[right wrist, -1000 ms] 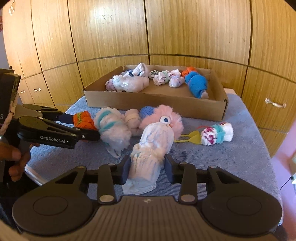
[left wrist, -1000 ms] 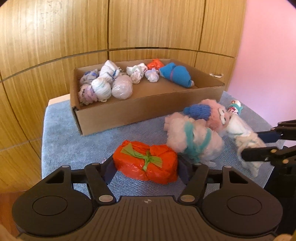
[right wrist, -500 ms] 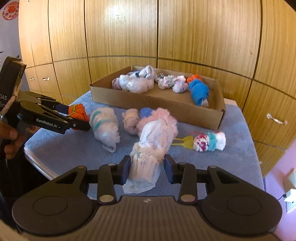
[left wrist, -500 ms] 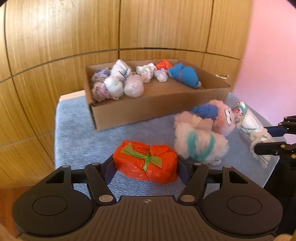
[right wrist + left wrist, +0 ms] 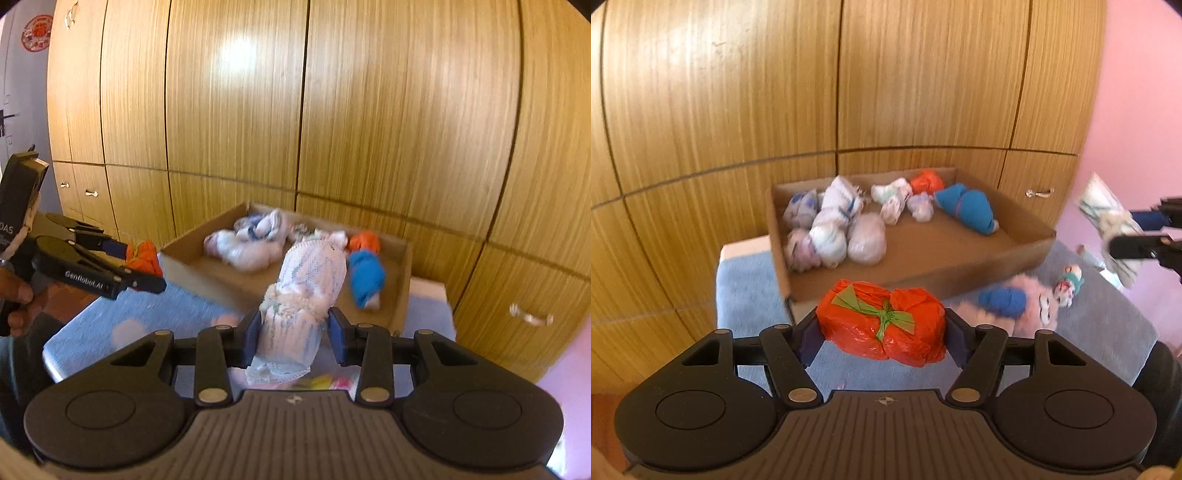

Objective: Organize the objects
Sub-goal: 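Carry both socks into the cardboard tray and open both grippers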

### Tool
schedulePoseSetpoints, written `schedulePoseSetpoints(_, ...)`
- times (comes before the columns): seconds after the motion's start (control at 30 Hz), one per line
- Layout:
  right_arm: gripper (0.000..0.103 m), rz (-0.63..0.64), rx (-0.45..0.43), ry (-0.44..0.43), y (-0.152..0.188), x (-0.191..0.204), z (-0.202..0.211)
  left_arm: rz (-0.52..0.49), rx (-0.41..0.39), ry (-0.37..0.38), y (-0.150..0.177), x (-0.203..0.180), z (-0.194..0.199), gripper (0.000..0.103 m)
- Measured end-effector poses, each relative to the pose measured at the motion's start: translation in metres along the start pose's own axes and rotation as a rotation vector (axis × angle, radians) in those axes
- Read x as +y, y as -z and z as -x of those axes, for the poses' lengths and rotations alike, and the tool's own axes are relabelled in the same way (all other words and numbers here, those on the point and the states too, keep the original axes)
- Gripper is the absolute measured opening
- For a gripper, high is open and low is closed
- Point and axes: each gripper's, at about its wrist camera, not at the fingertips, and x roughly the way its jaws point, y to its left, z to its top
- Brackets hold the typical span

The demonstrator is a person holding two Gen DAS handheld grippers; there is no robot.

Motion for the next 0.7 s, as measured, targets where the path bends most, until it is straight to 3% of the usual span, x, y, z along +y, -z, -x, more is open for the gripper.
schedulePoseSetpoints(0.17, 0.036, 0.037, -0.001, -0.056, -0.022, -0.015, -0.023, -0.076, -0.011, 0.019, -0.031, -0.013, -0.012, 0.071)
schedulePoseSetpoints(0.4, 0.036, 0.066, 0.056, -0.146, -0.047, -0.035, -0.072, -0.119, 0.021, 0.086, -0.085, -0.025, -0.059, 0.071)
schedulePoseSetpoints(0.7, 0.036, 0.127, 0.165, -0.195, -0.058, -0.045, -0.14, -0.191, 0.155, 0.105, -0.103, -0.022, -0.146, 0.071)
